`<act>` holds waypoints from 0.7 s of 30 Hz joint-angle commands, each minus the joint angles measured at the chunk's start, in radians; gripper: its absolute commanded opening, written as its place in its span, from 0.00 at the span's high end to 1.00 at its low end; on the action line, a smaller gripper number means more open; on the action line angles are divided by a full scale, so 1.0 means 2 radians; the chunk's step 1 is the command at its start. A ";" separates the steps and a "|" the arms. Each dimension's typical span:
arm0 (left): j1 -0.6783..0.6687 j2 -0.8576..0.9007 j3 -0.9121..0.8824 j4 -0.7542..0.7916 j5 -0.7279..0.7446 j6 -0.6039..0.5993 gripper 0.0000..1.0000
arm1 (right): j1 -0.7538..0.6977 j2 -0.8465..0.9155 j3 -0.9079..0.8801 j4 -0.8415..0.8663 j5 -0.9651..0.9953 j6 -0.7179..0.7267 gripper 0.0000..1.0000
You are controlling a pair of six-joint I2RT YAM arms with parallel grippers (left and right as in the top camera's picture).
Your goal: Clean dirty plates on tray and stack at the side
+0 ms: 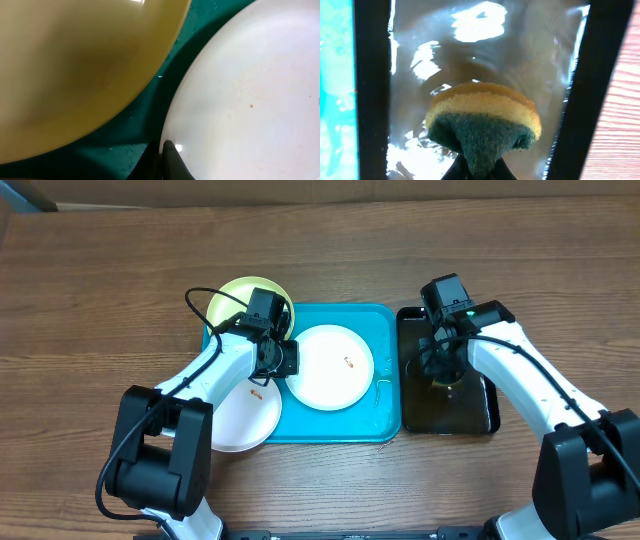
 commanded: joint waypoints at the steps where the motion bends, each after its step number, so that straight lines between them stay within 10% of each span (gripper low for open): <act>1: -0.002 0.006 -0.003 0.000 0.004 0.011 0.96 | 0.000 -0.009 0.011 0.009 0.057 0.019 0.96; 21: -0.002 0.006 -0.003 0.000 0.004 0.011 0.96 | 0.011 -0.019 0.033 -0.018 0.027 0.063 0.96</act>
